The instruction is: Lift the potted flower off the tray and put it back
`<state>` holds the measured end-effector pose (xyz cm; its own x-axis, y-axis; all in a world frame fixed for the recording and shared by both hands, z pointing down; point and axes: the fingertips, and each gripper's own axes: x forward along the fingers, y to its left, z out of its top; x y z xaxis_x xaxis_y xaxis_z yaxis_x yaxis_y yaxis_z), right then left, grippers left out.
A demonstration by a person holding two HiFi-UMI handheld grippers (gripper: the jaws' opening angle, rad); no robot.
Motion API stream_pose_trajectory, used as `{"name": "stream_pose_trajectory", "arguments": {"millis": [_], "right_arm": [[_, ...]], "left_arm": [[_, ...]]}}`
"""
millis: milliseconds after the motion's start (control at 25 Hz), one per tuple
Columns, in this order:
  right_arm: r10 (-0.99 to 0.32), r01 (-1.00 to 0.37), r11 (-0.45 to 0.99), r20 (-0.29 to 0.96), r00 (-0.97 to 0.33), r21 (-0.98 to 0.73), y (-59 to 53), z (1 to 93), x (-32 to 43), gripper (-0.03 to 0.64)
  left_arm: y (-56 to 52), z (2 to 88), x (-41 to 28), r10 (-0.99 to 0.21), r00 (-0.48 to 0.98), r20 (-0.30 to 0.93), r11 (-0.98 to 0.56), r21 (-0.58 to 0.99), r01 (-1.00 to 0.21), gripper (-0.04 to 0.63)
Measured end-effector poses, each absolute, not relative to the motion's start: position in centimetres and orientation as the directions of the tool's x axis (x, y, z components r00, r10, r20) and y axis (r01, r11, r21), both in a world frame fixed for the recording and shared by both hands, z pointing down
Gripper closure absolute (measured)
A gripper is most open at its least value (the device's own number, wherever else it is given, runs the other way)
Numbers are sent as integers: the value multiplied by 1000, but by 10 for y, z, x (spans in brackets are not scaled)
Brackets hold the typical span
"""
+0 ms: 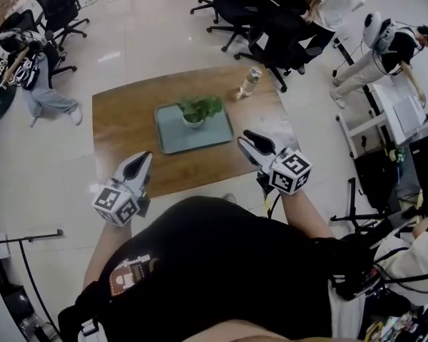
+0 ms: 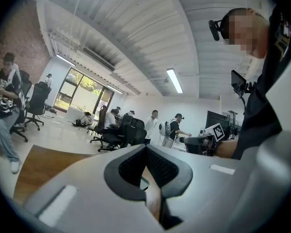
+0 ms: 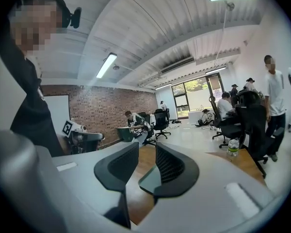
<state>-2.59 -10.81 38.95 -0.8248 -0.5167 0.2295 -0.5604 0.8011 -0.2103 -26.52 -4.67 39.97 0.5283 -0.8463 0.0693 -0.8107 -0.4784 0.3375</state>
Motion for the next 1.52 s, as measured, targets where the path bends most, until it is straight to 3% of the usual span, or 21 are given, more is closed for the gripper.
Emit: {"name": "stream_pose_trajectory", "arguments": {"millis": [440, 680, 960, 1280, 1520], "right_arm": [[-329, -371, 905, 211, -921, -209, -220, 399, 24, 495], [-330, -377, 896, 219, -918, -232, -247, 415, 15, 492], [-407, -467, 849, 258, -876, -245, -257, 427, 2, 492], [-421, -495, 830, 294, -858, -258, -266, 447, -3, 491], [-418, -511, 816, 333, -845, -272, -272, 476, 4, 489]], "left_arm": [[-139, 422, -199, -916, 370, 155, -321, 272, -907, 595], [-163, 460, -213, -902, 371, 219, -319, 241, -917, 583], [-192, 513, -230, -833, 456, 313, -397, 234, -887, 437], [-226, 582, -209, -736, 533, 416, -498, 201, -844, 180], [-251, 645, -189, -693, 532, 487, -519, 175, -837, 94]]}}
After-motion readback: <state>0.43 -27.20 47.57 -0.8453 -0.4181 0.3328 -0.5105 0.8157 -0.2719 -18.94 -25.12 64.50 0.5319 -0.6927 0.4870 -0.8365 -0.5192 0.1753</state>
